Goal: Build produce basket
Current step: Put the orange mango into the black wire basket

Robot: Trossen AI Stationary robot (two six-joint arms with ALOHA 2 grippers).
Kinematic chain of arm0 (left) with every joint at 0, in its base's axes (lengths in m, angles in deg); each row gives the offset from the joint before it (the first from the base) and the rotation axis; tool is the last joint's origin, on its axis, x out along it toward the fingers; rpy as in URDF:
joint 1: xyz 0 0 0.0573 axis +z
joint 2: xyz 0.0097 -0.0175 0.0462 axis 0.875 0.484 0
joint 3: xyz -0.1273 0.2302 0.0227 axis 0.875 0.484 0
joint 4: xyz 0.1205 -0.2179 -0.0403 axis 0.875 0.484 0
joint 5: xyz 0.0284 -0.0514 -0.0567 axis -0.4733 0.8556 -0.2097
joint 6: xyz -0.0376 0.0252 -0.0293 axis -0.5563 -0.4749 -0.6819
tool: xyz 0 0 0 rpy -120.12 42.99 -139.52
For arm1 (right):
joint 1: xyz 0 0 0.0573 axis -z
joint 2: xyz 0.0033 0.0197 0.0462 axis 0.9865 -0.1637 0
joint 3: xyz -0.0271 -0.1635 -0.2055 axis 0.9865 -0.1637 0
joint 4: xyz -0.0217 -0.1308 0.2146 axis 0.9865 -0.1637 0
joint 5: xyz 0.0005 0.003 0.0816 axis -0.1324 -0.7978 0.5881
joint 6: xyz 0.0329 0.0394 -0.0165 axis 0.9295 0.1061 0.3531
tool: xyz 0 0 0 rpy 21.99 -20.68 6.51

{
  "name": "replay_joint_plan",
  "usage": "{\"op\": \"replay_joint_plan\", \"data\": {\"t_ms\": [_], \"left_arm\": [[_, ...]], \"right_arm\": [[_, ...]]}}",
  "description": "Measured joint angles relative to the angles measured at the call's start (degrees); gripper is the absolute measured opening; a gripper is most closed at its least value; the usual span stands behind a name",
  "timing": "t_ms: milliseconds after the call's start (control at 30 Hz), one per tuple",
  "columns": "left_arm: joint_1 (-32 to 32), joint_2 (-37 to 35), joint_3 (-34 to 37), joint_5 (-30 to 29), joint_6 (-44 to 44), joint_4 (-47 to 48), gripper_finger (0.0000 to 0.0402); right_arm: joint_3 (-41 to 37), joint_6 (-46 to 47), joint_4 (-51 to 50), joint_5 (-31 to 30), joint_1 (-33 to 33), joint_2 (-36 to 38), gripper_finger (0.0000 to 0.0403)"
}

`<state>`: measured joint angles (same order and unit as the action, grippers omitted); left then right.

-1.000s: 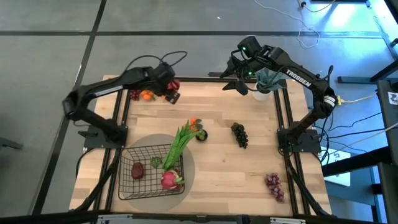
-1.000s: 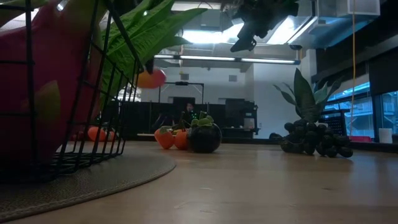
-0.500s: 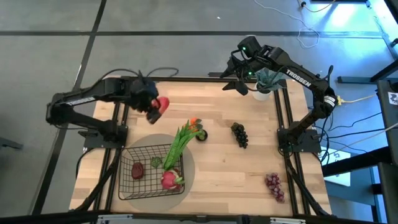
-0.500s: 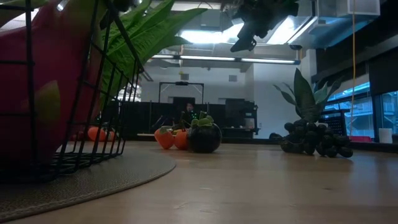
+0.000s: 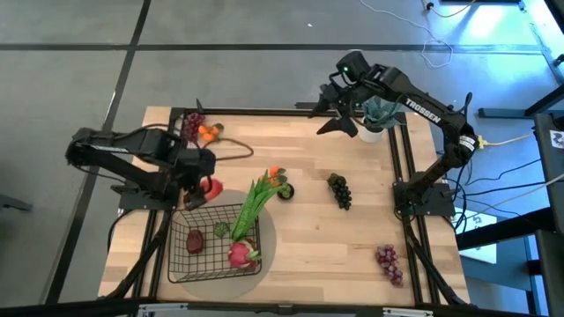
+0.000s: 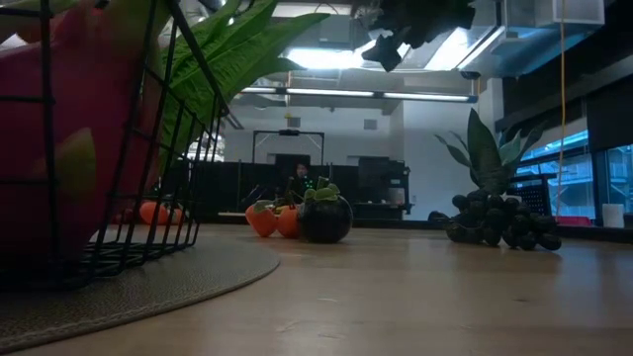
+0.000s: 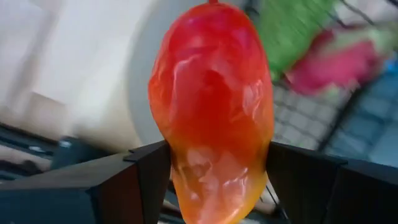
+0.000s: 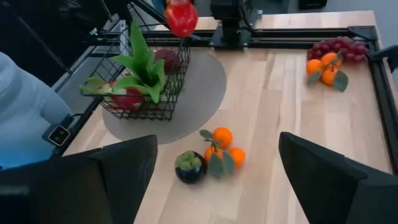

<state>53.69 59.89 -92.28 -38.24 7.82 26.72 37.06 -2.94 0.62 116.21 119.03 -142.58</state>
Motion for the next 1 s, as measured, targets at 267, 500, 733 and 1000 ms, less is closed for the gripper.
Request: {"op": "replay_joint_plan", "data": {"t_ms": [267, 500, 733, 1000], "left_arm": [[-9.7, 0.6, 0.0, 7.1, -1.2, -0.1, 0.0217], [-14.3, 4.0, 0.0, 5.0, -0.7, -1.8, 0.0218], [-17.2, 9.8, 0.0, 3.6, -4.2, -2.6, 0.0218], [-19.9, 16.5, 0.0, 3.6, -14.0, -9.4, 0.0218]], "right_arm": [[0.0, 0.0, 0.0, 0.0, -1.5, 0.0, 0.0323], [0.0, -0.3, 0.0, 0.0, -4.0, 0.0, 0.0323], [0.0, -3.0, -0.9, 0.1, -7.0, 0.0, 0.0323], [0.0, -3.3, -1.0, 0.1, -8.8, 0.0, 0.0323]]}}
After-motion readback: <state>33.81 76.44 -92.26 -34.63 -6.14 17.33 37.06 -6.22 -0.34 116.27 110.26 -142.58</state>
